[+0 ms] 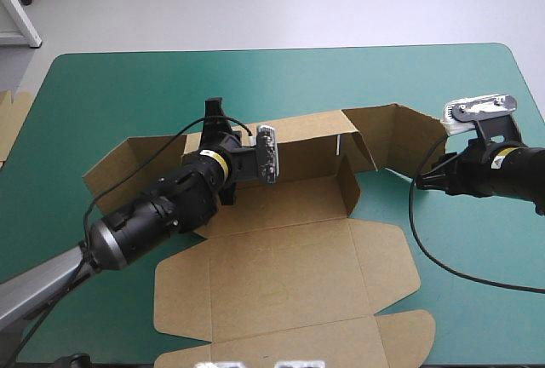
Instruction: Fold the box
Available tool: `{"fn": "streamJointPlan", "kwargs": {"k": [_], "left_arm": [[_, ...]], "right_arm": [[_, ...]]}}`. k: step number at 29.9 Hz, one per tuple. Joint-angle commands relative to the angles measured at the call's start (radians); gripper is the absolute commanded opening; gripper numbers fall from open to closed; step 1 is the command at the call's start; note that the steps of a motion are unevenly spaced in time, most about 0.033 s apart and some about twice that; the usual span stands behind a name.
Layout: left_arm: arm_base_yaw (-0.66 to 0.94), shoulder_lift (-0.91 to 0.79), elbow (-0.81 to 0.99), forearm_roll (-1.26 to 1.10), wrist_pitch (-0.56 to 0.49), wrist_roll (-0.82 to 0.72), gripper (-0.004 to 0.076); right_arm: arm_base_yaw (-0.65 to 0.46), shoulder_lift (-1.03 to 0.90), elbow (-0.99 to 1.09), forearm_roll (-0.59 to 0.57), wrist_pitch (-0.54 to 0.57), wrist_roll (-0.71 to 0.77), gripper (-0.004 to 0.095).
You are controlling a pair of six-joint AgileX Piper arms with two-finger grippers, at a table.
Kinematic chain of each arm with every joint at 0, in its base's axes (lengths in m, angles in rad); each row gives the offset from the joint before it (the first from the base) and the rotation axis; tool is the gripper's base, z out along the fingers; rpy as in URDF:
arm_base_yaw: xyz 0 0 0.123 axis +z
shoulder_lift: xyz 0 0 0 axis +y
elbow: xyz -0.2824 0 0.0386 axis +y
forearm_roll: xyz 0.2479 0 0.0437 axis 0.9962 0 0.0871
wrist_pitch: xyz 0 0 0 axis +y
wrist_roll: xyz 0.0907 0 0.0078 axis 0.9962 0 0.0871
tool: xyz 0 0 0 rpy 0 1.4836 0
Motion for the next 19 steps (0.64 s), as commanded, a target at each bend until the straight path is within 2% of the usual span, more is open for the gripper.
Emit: {"fn": "streamJointPlan", "kwargs": {"k": [1,9,13,16,19], "left_arm": [[-0.082,-0.038,-0.024,0.148,0.088,-0.117,-0.001],[-0.116,-0.108,0.101,0.262,0.052,-0.19,-0.001],[-0.099,-0.178,0.228,0.439,-0.079,-0.208,-0.001],[-0.015,-0.192,0.268,0.607,-0.168,-0.378,-0.001],[0.083,-0.192,0.268,0.72,-0.311,-0.456,-0.001]], "right_arm": [[0.001,-0.019,-0.033,-0.004,-0.041,-0.006,0.0401],[0.001,-0.019,-0.038,0.001,-0.018,-0.001,0.0401],[0.001,-0.019,-0.067,0.074,0.002,-0.006,0.0401],[0.001,-0.019,-0.085,0.086,0.018,-0.014,0.0401],[0.001,-0.019,-0.087,0.084,0.039,-0.014,0.0401]]}}
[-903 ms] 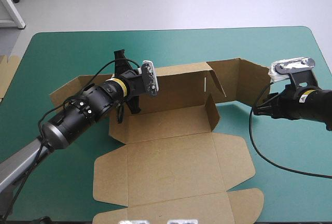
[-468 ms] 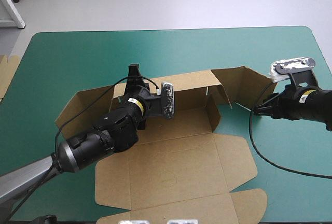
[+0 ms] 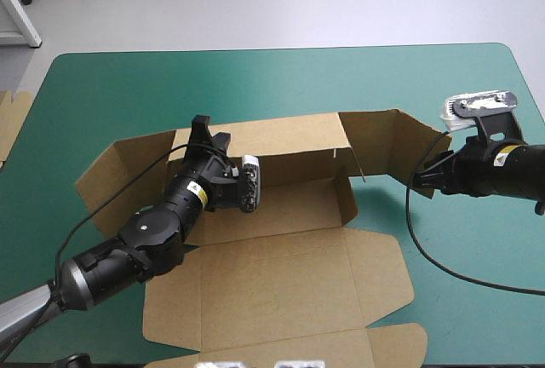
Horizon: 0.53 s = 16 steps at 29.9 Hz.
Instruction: Fold the box
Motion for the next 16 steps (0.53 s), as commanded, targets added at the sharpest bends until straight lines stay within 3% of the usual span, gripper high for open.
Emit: {"fn": "streamJointPlan", "kwargs": {"k": [1,4,8,12,16], "left_arm": [[0.096,-0.033,-0.024,0.199,-0.163,-0.102,-0.001],[0.143,-0.021,-0.024,0.246,-0.241,-0.139,-0.001],[0.099,-0.025,-0.024,0.144,-0.199,-0.217,-0.001],[0.037,-0.012,-0.024,0.145,-0.132,-0.219,-0.001],[0.032,0.011,-0.013,0.138,-0.085,-0.219,-0.001]], "right_arm": [[0.001,-0.019,-0.035,0.012,-0.01,-0.011,0.0401],[0.001,-0.019,-0.035,0.033,-0.003,-0.011,0.0401],[0.001,-0.019,-0.043,0.019,-0.027,-0.011,0.0401],[0.001,0.013,-0.055,-0.016,-0.108,-0.002,0.0401],[0.001,0.116,-0.109,-0.016,-0.107,-0.002,0.0401]]}}
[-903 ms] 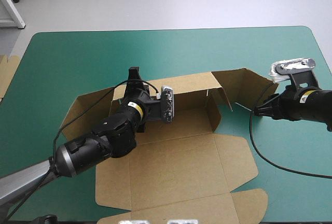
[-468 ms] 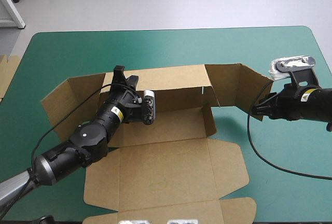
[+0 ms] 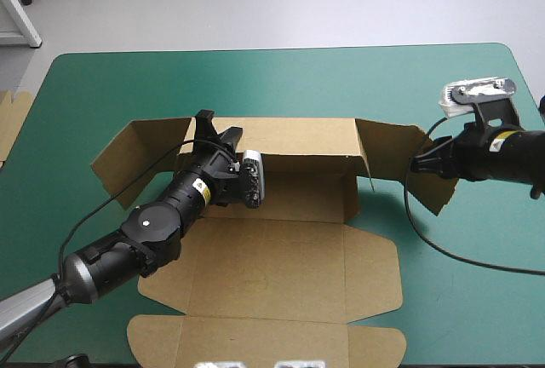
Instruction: Fold the box
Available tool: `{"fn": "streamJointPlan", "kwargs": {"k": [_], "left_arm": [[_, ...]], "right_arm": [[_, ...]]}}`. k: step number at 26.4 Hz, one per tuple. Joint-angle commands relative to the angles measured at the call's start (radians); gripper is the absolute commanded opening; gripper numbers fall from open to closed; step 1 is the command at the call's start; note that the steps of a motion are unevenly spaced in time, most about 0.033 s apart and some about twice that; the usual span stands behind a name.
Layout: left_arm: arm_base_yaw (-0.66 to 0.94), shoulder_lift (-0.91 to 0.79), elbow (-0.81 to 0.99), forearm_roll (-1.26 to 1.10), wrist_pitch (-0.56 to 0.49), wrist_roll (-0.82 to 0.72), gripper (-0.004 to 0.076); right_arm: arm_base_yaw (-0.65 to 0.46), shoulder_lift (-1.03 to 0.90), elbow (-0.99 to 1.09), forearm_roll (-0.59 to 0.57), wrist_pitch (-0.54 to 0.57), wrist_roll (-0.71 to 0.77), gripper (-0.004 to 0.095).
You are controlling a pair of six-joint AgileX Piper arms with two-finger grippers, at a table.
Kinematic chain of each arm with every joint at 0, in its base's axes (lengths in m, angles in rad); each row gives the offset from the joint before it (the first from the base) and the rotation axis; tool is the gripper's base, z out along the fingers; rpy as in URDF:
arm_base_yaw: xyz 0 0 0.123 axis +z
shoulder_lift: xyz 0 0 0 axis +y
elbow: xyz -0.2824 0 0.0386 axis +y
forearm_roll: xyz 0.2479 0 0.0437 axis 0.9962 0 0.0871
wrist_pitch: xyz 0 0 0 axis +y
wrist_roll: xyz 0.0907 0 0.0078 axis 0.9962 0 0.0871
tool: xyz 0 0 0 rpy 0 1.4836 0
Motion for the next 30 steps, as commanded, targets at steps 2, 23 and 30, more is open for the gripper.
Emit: {"fn": "streamJointPlan", "kwargs": {"k": [2,23,30], "left_arm": [[-0.008,-0.007,-0.017,0.014,0.087,-0.022,-0.001],[-0.006,0.022,-0.017,0.069,0.083,-0.066,-0.001],[-0.006,0.039,-0.017,0.094,0.106,-0.066,-0.001]], "right_arm": [[0.001,0.102,-0.107,0.004,-0.059,-0.001,0.0401],[-0.104,0.645,-0.676,0.157,0.082,-0.05,0.0399],[-0.11,0.713,-0.644,0.258,0.115,-0.134,0.0315]]}}
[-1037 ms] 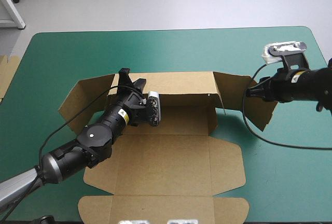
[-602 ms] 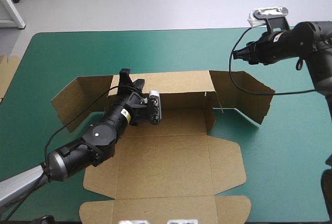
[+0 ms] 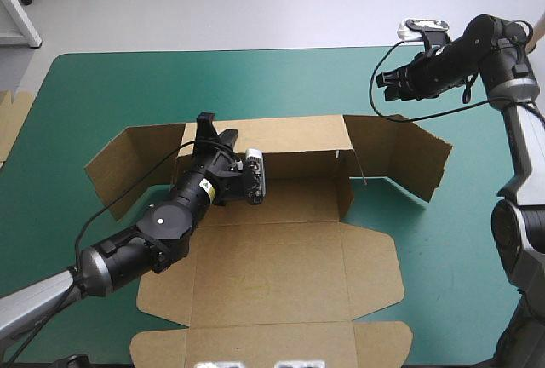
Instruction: Fold the box
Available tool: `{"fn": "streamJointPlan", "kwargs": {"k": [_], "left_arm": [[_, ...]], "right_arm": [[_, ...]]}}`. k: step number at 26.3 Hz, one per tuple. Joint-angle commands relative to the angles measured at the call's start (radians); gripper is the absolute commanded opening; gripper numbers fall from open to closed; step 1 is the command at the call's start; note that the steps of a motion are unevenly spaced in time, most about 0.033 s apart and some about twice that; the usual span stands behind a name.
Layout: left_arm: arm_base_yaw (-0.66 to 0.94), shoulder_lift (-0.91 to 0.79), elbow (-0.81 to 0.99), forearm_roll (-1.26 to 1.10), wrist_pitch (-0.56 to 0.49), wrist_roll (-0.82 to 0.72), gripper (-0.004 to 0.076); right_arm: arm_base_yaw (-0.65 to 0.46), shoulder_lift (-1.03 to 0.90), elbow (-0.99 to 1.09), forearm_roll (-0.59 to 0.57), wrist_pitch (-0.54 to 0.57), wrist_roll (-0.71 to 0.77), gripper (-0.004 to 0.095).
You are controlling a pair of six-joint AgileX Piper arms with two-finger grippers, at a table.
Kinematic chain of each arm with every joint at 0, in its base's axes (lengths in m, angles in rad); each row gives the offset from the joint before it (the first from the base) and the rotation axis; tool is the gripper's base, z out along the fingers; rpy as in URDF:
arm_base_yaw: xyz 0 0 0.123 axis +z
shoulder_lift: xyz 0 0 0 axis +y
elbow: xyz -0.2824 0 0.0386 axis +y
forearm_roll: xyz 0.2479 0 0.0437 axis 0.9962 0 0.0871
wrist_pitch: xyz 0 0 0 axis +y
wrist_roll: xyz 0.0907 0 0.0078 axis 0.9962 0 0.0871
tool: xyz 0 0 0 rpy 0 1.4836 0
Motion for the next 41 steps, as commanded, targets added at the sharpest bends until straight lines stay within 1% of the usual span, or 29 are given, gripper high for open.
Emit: {"fn": "streamJointPlan", "kwargs": {"k": [1,5,14,23,27,34,41], "left_arm": [[-0.006,-0.016,-0.027,0.065,0.026,-0.015,-0.001],[-0.006,-0.016,-0.027,0.077,0.022,-0.015,-0.001],[-0.006,-0.016,-0.027,0.086,0.022,-0.015,-0.001],[-0.006,0.006,-0.027,0.115,0.031,-0.017,-0.001],[-0.006,0.005,-0.027,0.131,0.025,-0.026,-0.001],[-0.006,0.005,-0.027,0.14,0.027,-0.026,-0.001],[-0.006,0.005,-0.027,0.14,0.027,-0.026,-0.001]], "right_arm": [[0.001,-0.06,-0.007,0.008,0.001,-0.018,0.0311],[0.001,-0.069,0.102,0.058,0.001,-0.057,0.0279],[0.001,-0.213,0.279,0.106,-0.001,-0.118,0.0277],[0.001,-0.358,0.503,0.237,-0.093,-0.247,0.0277],[0.001,-0.398,0.574,0.252,-0.126,-0.288,0.0278],[0.001,-0.439,0.648,0.316,-0.156,-0.39,0.0278],[0.001,-0.47,0.66,0.323,-0.146,-0.442,0.0284]]}}
